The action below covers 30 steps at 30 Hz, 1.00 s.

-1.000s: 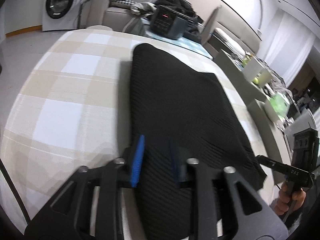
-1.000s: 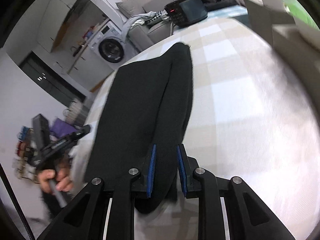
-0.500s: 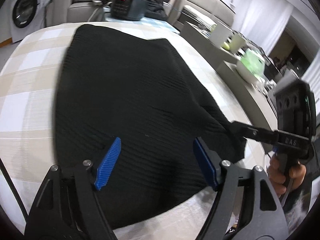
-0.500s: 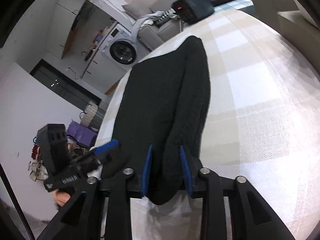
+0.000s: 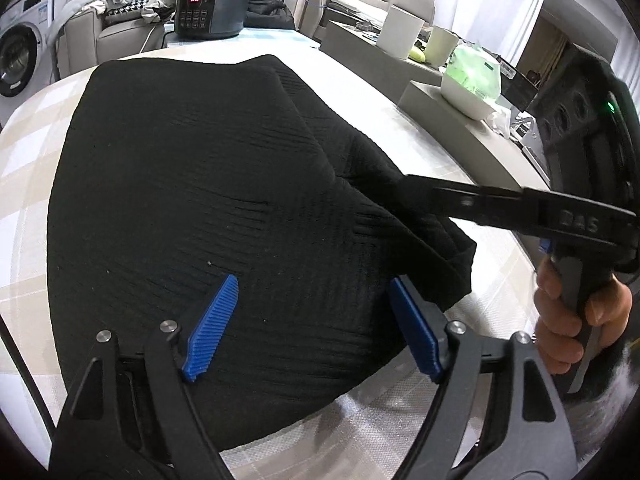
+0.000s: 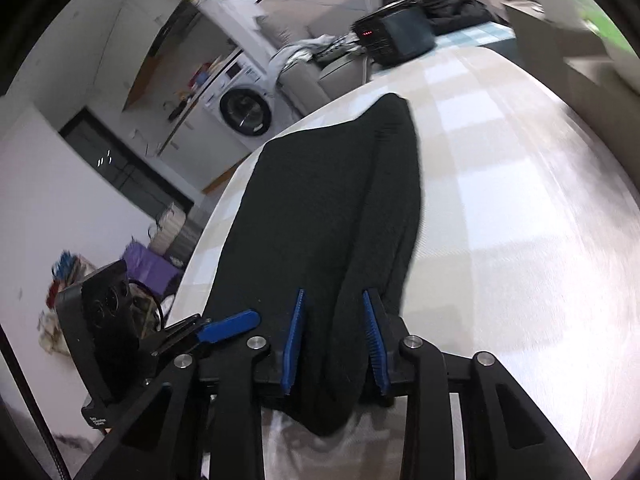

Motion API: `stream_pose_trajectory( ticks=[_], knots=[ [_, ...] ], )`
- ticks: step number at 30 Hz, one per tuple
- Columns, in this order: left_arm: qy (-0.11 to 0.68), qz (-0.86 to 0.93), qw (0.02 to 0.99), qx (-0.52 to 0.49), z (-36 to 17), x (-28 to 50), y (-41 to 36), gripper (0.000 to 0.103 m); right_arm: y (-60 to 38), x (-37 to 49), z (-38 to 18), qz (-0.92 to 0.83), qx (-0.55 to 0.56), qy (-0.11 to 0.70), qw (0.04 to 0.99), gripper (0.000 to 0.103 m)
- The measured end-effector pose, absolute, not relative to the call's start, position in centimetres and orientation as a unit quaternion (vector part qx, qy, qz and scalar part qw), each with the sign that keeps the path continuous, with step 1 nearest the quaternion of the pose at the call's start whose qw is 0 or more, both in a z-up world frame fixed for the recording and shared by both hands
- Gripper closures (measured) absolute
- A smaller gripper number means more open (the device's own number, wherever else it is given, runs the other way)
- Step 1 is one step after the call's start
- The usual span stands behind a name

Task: Fold small clothes

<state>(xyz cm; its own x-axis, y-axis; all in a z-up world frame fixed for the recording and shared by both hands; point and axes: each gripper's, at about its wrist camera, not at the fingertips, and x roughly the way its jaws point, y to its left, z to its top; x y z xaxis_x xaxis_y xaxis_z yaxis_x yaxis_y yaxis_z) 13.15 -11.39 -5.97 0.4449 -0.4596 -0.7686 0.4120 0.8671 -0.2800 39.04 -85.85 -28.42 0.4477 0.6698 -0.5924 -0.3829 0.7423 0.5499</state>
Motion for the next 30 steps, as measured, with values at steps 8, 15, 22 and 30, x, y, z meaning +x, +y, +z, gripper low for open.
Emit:
stream_pose_trajectory(
  ticks=[8, 15, 22, 30],
  knots=[
    [0.449, -0.250, 0.857, -0.044, -5.5, 13.5, -10.3, 0.027, -84.7, 41.4, -29.7, 0.304, 0.171, 0.436, 0.830, 0.097],
    [0.455, -0.231, 0.858, -0.054, -6.0, 14.7, -9.4, 0.027, -85.2, 41.1, -29.1, 0.281, 0.115, 0.431, 0.850, 0.096],
    [0.451, -0.236, 0.860, -0.034, -6.4, 15.1, -10.4, 0.025, -88.0, 43.1, -30.4, 0.274, 0.202, 0.448, 0.827, 0.077],
    [0.450, -0.223, 0.862, -0.075, -6.2, 17.4, -11.5, 0.025, -87.7, 46.6, -30.4, 0.262, 0.219, 0.452, 0.824, 0.066]
  ],
)
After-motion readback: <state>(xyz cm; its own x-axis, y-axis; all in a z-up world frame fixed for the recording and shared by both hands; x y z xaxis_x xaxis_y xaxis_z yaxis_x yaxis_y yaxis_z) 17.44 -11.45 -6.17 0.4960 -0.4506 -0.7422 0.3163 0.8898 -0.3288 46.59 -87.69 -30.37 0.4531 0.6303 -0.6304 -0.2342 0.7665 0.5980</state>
